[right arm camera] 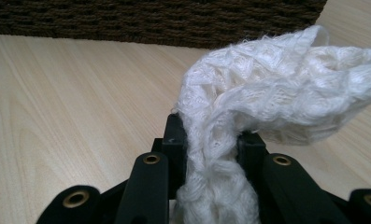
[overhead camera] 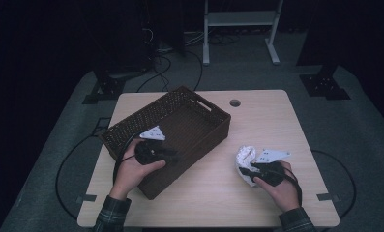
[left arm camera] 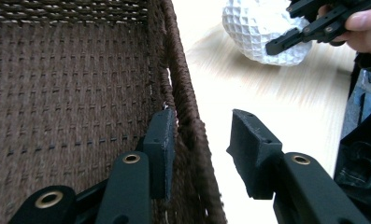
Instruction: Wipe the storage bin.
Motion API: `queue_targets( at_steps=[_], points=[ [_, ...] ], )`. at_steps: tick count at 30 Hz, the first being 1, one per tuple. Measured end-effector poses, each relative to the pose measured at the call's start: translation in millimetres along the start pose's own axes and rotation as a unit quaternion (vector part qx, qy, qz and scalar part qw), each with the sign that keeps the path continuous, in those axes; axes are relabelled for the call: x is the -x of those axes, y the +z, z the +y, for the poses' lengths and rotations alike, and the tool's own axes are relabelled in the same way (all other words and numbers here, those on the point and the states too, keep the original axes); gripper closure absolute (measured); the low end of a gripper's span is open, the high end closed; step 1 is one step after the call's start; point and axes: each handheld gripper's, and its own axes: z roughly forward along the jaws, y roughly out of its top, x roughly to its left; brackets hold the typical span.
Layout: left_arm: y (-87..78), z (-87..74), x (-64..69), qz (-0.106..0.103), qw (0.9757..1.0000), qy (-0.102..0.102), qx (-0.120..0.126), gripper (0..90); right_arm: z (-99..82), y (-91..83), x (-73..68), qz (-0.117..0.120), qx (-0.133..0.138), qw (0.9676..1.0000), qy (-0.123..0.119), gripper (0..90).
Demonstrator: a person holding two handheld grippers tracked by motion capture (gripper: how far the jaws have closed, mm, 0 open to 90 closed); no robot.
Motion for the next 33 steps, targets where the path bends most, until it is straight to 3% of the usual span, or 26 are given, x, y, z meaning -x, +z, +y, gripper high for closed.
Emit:
queue_targets(
  at_steps=[13,18,25,30,33],
  points=[
    [-26.6,-29.7,9.1,-0.007,0.9995,-0.010,-0.028,70.7,-5.0,-8.3,5.3,-0.012,0.001,0.9999,0.008,70.8],
    [-29.4,-41.5,9.7,-0.003,0.9989,-0.032,-0.033,72.3,-7.1,-8.8,5.5,-0.015,-0.002,0.9999,0.007,70.8],
    [-35.2,-44.9,11.2,0.005,0.9989,-0.036,-0.029,70.6,-7.2,-8.4,4.9,-0.016,-0.002,0.9999,0.002,70.6],
    [-34.9,-46.9,11.7,-0.007,0.9988,-0.039,-0.030,79.7,-7.4,-10.4,5.5,-0.019,0.000,0.9998,0.003,70.6],
    [-34.2,-46.5,12.0,-0.006,0.9988,-0.037,-0.032,80.3,-7.3,-10.9,5.2,-0.019,0.000,0.9998,0.003,70.6]
  ],
)
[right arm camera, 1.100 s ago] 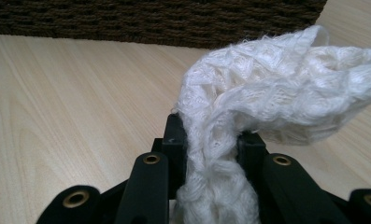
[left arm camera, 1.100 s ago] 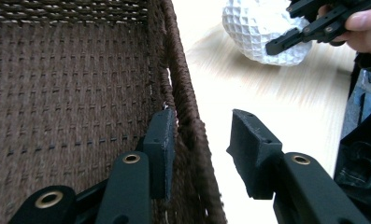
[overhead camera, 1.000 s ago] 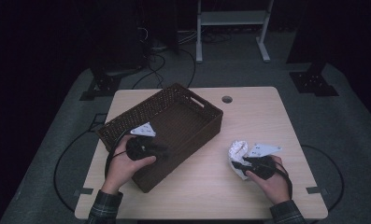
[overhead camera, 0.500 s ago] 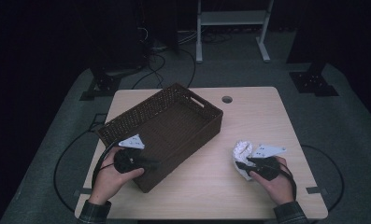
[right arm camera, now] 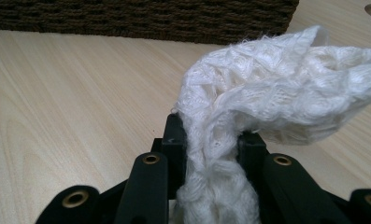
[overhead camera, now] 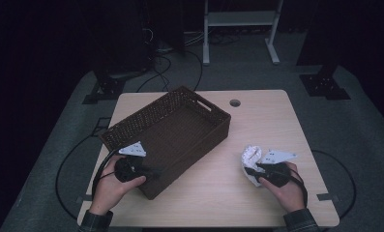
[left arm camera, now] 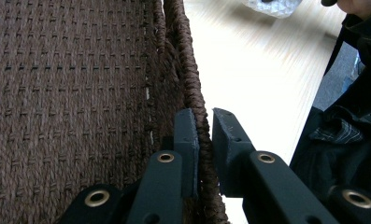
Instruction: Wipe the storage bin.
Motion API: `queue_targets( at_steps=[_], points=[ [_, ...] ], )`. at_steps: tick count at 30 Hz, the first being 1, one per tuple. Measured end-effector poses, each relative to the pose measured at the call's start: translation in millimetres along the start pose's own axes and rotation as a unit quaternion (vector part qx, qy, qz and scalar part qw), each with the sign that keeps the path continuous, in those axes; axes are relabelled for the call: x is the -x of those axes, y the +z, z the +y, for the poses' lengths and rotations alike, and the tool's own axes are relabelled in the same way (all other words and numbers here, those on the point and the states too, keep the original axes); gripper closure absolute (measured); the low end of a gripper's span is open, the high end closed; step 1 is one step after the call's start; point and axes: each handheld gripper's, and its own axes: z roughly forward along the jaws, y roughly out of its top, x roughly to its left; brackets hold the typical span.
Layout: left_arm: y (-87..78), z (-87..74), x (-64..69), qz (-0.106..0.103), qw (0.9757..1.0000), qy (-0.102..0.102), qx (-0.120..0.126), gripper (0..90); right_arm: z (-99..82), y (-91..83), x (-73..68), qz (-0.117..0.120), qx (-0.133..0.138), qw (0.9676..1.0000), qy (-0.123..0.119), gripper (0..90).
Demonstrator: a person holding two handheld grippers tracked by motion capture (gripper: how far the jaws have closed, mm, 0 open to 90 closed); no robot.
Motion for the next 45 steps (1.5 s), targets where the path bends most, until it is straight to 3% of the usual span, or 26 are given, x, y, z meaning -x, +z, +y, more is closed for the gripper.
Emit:
queue_targets(
  at_steps=[6,10,22,33,45],
  points=[
    [2.8,4.3,1.5,0.007,1.0000,0.005,-0.002,81.4,0.1,-0.7,0.3,-0.002,0.002,1.0000,0.002,70.6],
    [9.1,9.4,2.8,0.001,1.0000,0.006,0.000,81.2,0.3,-1.3,0.2,-0.003,0.004,1.0000,0.001,70.5],
    [48.6,50.8,4.9,-0.006,0.9999,0.011,0.004,79.4,-5.1,-9.3,5.1,-0.011,0.007,0.9999,0.009,70.5],
    [72.3,76.6,-1.4,-0.018,0.9997,0.011,0.008,78.5,-3.7,-6.7,3.1,-0.013,0.001,0.9999,0.001,70.5],
    [93.7,99.1,-1.5,-0.012,0.9997,0.020,0.012,77.8,-3.6,-4.7,3.1,-0.012,0.000,0.9999,0.001,70.5]
  ],
)
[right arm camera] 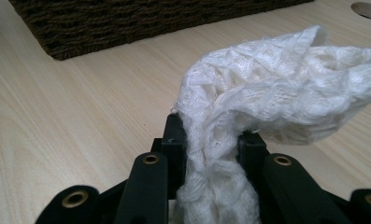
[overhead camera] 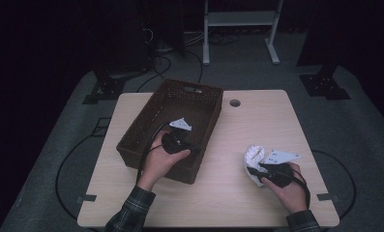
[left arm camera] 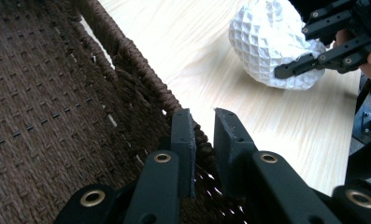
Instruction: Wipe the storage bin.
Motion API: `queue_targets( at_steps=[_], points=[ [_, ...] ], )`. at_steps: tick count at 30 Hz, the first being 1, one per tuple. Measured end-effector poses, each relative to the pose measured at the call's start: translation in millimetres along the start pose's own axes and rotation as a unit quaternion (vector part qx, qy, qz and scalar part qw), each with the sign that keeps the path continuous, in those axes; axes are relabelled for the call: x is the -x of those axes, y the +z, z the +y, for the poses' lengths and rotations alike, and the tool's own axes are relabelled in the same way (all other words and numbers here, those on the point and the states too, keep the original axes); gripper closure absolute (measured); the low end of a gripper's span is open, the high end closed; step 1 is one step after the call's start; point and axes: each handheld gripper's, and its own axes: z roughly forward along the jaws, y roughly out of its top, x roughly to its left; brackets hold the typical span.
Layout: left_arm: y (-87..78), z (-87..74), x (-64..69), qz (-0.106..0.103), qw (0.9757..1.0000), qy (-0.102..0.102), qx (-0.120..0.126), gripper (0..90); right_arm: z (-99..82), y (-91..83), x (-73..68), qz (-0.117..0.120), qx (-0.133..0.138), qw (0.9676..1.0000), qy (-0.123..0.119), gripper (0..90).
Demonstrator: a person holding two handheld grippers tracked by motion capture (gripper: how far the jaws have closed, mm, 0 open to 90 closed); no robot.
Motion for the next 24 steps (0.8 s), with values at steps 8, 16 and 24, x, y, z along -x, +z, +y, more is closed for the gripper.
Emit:
queue_targets(
  at_steps=[8,16,24],
  points=[
    [-5.1,-4.4,0.8,-0.014,0.9999,0.009,-0.005,72.8,-1.4,-2.5,1.3,-0.001,0.001,1.0000,0.002,70.5],
    [-28.8,-14.5,7.1,-0.014,0.9994,0.028,-0.011,61.4,-1.9,-2.5,1.3,-0.002,0.000,1.0000,0.004,70.5],
    [-51.4,-35.4,3.5,0.004,0.9992,0.037,-0.010,53.5,-1.9,-2.1,1.1,-0.004,0.000,1.0000,0.004,70.5]
  ],
)
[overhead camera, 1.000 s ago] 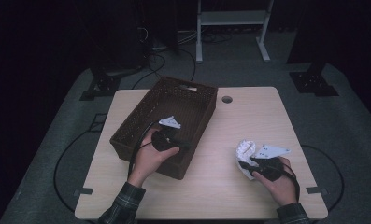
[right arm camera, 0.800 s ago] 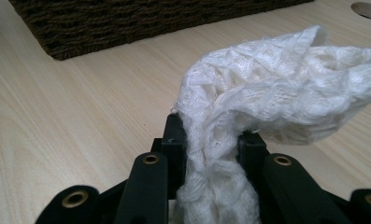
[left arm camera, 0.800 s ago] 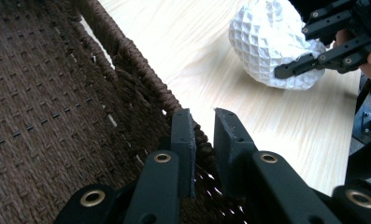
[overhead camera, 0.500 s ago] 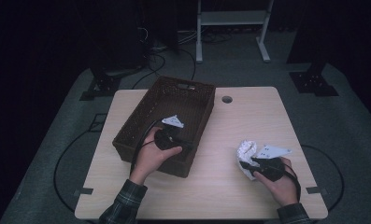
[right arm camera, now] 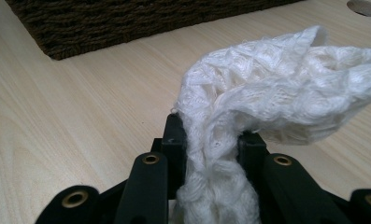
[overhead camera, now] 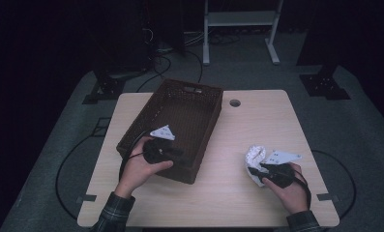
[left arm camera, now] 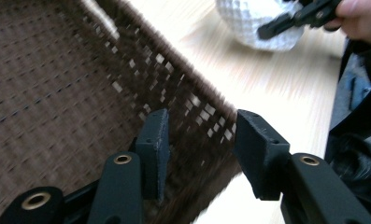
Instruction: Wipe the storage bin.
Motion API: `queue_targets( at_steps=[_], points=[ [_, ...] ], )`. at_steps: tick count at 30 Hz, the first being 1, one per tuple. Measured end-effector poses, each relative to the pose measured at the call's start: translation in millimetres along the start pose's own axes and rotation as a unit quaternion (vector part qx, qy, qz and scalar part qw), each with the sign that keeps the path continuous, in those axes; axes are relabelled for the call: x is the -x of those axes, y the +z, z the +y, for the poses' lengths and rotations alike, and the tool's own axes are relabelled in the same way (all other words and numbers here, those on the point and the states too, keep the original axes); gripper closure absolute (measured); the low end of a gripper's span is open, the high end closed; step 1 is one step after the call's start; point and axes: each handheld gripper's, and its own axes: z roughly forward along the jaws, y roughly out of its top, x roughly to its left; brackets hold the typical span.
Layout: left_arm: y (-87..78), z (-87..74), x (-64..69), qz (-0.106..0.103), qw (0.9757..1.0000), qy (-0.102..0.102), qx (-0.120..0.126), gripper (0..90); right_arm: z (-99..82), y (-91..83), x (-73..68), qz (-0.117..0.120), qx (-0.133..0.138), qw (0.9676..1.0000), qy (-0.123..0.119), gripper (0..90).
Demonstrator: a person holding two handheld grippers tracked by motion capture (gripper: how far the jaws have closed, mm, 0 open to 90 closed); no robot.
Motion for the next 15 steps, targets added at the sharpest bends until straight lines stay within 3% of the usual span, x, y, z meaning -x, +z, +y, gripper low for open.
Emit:
queue_targets(
  at_steps=[6,15],
  points=[
    [-25.4,-16.8,-10.5,0.011,0.9999,0.002,0.005,46.3,-0.3,0.9,0.0,0.001,-0.001,1.0000,0.000,70.5],
    [-48.1,-40.2,-30.0,0.029,0.9993,-0.008,0.022,40.0,-0.4,1.7,-0.4,0.002,-0.004,1.0000,0.002,70.4]
  ],
)
